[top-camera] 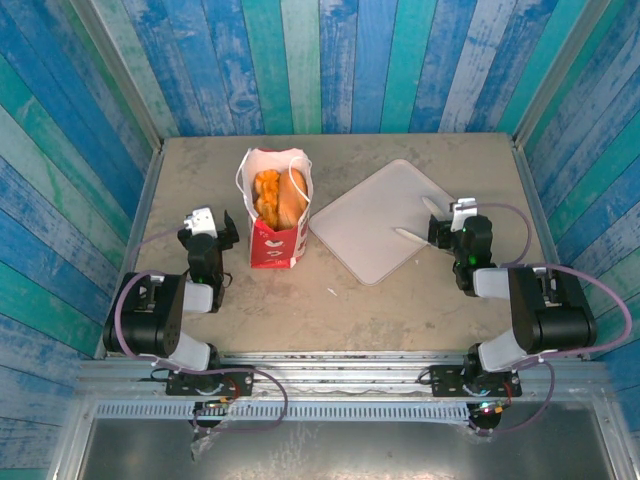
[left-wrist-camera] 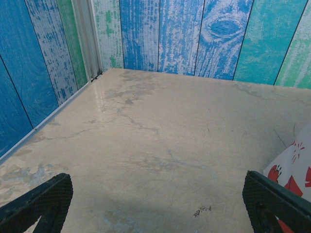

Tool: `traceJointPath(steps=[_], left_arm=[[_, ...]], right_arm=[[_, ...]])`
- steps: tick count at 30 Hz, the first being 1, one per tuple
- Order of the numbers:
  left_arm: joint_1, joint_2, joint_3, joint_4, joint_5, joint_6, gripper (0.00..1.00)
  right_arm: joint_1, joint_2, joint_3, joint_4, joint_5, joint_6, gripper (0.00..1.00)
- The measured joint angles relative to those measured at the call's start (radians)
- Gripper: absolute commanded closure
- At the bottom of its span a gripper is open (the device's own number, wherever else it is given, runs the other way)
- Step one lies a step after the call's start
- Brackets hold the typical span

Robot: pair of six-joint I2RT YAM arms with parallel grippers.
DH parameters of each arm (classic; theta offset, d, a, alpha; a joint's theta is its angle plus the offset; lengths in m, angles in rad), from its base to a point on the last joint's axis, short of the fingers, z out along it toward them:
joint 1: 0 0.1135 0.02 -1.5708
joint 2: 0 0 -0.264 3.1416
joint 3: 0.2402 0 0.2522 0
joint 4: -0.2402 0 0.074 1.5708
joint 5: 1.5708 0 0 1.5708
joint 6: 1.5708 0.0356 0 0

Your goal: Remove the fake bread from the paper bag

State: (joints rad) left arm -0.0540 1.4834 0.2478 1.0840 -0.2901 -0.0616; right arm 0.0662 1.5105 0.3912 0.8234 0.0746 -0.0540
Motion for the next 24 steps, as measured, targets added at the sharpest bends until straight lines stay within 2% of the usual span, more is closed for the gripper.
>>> traceJointPath(steps=[13, 18, 24], left_arm=[[0.000, -0.025, -0.004, -0.046, -0.047, -0.029, 0.06], [0.000, -0.126, -0.004, -0.105, -0.085, -0.047, 0.06], [0.000, -0.299, -0.003, -0.196, -0.161, -0.097, 0.06]], right_arm=[[0.000, -0.001, 0.021, -0.027, 0.009, 0.001, 0.00], [0.000, -0.029, 0.048, -0.101, 0.026, 0.004, 0.00], [0.000, -0.168, 0.098, -0.246, 0.061, 0.030, 0.00]])
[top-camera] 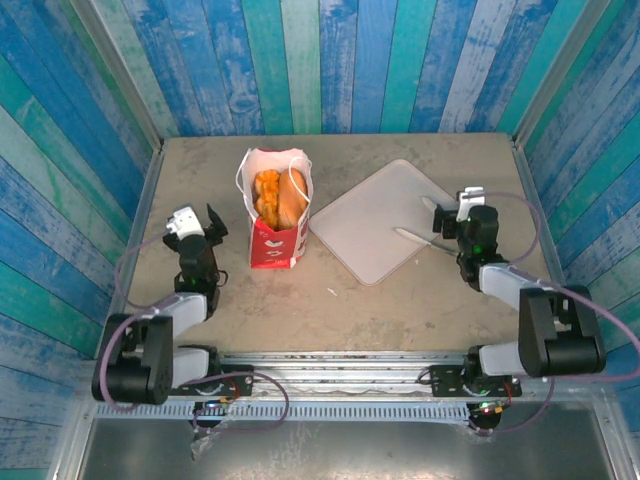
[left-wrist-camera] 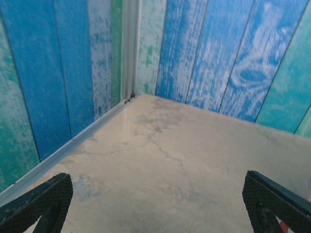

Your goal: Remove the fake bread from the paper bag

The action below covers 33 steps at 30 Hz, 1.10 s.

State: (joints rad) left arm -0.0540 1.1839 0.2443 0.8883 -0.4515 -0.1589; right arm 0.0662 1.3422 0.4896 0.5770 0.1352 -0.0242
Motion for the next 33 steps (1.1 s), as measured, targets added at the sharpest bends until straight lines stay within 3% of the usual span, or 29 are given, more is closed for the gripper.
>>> traceJointPath(steps=[7, 15, 25, 30, 33], left_arm=[[0.000, -0.230, 0.103, -0.200, -0.056, -0.118, 0.06], [0.000, -0.387, 0.360, -0.536, -0.018, -0.243, 0.06], [0.001, -0.320, 0.745, -0.914, 0.241, -0.272, 0.06], [0.001, -0.282, 0.766, -1.041, 0.362, -0.278, 0.06], [0.001, -0.258, 0.771, -1.114, 0.417, -0.281, 0.06]], right_arm=[[0.032, -0.136, 0.081, -0.187, -0.016, 0.101, 0.00], [0.151, -0.119, 0.234, -0.384, -0.068, 0.228, 0.00], [0.313, 0.045, 0.338, -0.469, -0.137, 0.346, 0.00], [0.380, 0.160, 0.404, -0.476, -0.211, 0.407, 0.00], [0.420, 0.232, 0.457, -0.487, -0.248, 0.432, 0.07]])
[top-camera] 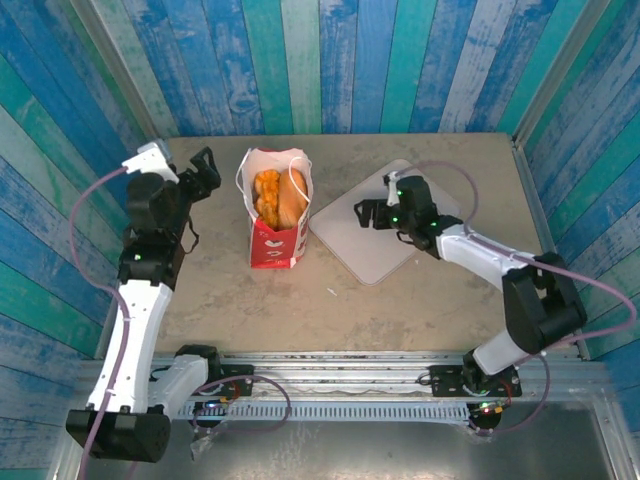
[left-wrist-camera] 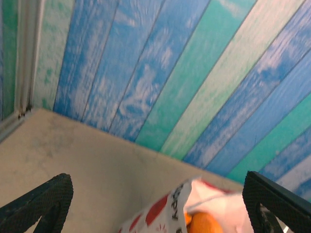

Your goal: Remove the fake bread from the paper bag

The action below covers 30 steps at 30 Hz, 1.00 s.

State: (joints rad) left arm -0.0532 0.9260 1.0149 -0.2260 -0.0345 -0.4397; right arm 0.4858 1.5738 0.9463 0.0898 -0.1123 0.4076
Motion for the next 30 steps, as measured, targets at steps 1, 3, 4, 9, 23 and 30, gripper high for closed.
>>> traceJointPath(steps=[1, 3, 4, 9, 23, 30], left_arm=[[0.000, 0.005, 0.002, -0.023, 0.015, 0.000, 0.06], [0.000, 0.006, 0.006, -0.059, 0.041, -0.002, 0.06], [0.000, 0.006, 0.010, -0.077, 0.057, -0.003, 0.06], [0.000, 0.006, 0.027, -0.132, 0.116, -0.002, 0.03], [-0.105, 0.151, 0.078, -0.243, 0.208, 0.017, 0.10], [-0.113, 0.236, 0.105, -0.249, 0.213, 0.019, 0.14]], right_arm=[[0.013, 0.026, 0.020, -0.005, -0.012, 0.007, 0.10], [0.030, 0.068, 0.054, -0.015, -0.036, 0.019, 0.16], [0.039, 0.090, 0.070, -0.020, -0.050, 0.024, 0.17], [0.069, 0.149, 0.102, -0.037, -0.085, 0.047, 0.21], [0.129, 0.186, 0.129, -0.052, -0.122, 0.090, 0.27], [0.175, 0.186, 0.161, -0.106, -0.112, 0.082, 0.29]])
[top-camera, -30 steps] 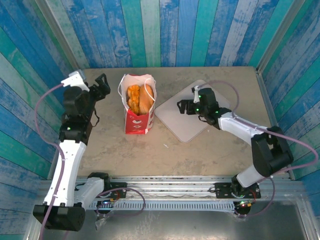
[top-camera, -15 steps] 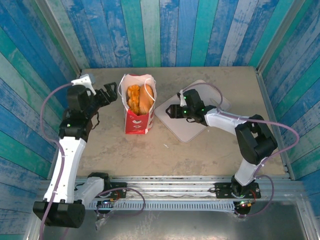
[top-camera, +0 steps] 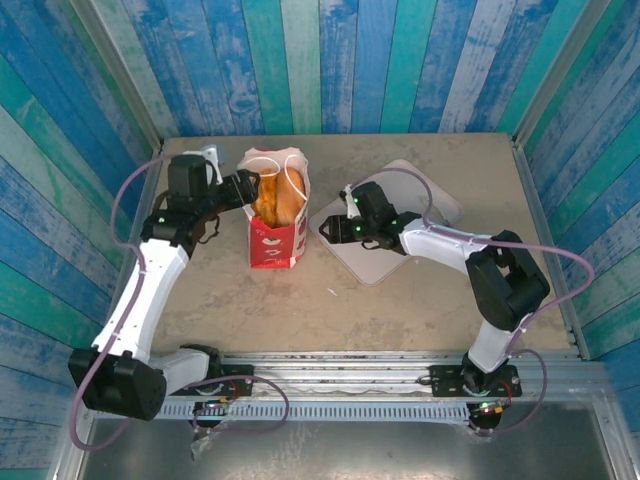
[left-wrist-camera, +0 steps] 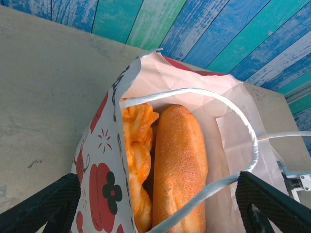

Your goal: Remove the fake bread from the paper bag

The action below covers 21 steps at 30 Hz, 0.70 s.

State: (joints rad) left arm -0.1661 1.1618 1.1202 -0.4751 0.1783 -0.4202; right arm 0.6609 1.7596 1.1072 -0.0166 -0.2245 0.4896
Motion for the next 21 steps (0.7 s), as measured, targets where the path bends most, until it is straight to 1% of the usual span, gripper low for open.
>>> traceJointPath(steps=[3, 7, 8, 9, 18, 21], left_arm=[[-0.003, 0.008, 0.006, -0.010, 0.000, 0.000, 0.10], [-0.004, 0.008, 0.028, -0.026, 0.000, 0.000, 0.01], [-0.004, 0.008, 0.033, -0.030, 0.000, 0.003, 0.01], [-0.004, 0.006, 0.042, -0.038, 0.000, 0.003, 0.06], [-0.004, -0.041, 0.109, -0.135, 0.002, 0.065, 0.06], [-0.004, -0.066, 0.129, -0.174, -0.015, 0.080, 0.06]], right_arm=[[0.007, 0.000, 0.007, -0.006, 0.000, -0.003, 0.29], [0.011, 0.000, 0.015, -0.021, 0.003, -0.008, 0.30], [0.011, 0.000, 0.018, -0.026, 0.004, -0.008, 0.30], [0.011, 0.000, 0.021, -0.027, 0.004, -0.009, 0.30], [0.011, 0.000, 0.039, -0.044, 0.011, -0.016, 0.31], [0.011, 0.000, 0.039, -0.049, 0.011, -0.016, 0.31]])
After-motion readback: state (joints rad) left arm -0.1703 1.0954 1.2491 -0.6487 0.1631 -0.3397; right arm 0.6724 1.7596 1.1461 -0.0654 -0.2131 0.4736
